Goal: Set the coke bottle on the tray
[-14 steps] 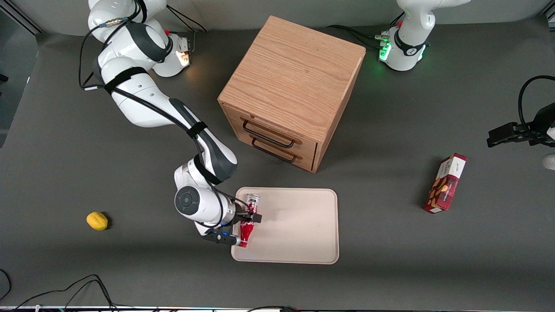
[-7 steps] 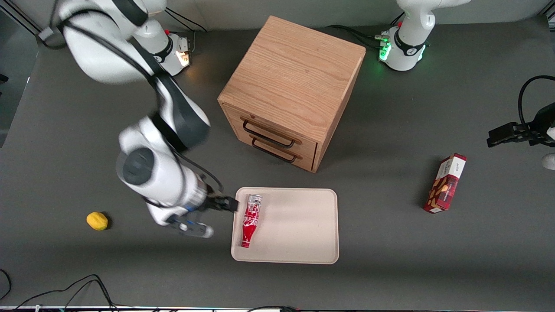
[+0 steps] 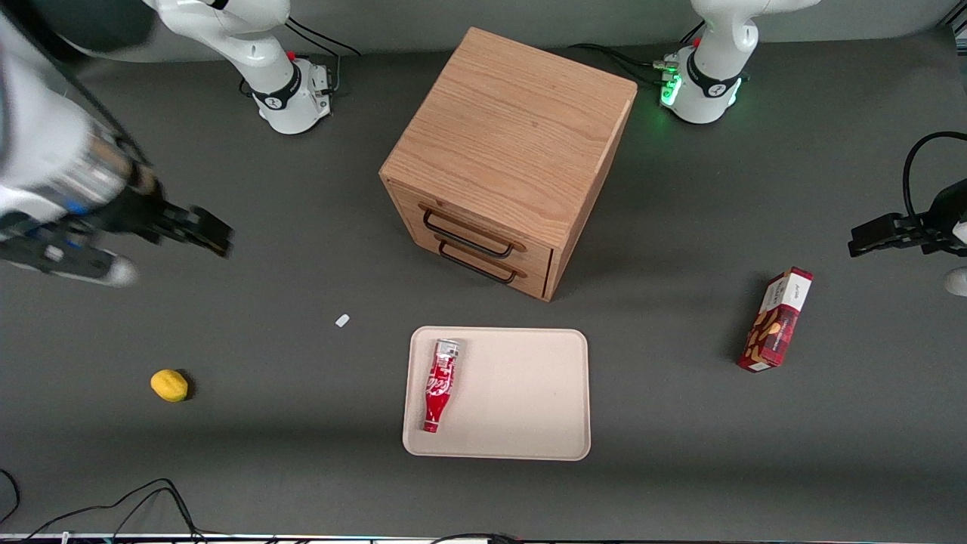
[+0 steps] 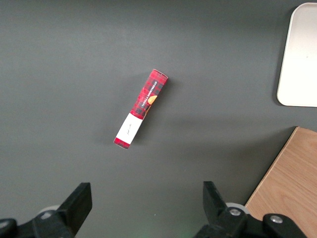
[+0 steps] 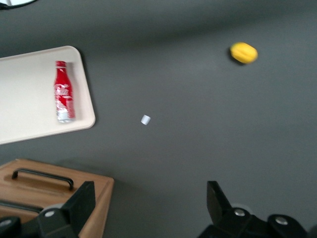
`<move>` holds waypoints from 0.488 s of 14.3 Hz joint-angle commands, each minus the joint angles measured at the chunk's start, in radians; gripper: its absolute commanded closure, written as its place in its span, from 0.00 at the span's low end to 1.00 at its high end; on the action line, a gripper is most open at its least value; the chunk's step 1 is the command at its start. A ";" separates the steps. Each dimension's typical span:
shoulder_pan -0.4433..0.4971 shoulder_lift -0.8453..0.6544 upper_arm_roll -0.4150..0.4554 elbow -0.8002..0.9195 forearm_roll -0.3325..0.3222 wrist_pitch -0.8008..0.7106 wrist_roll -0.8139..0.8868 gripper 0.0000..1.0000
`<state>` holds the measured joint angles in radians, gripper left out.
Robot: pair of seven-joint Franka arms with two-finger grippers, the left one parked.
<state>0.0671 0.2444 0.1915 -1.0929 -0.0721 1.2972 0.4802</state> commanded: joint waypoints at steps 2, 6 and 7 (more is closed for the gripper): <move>0.002 -0.369 -0.147 -0.465 0.084 0.080 -0.080 0.00; 0.007 -0.551 -0.167 -0.705 0.086 0.192 -0.083 0.00; 0.008 -0.534 -0.167 -0.676 0.087 0.185 -0.065 0.00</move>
<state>0.0637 -0.2446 0.0349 -1.7043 -0.0067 1.4403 0.4075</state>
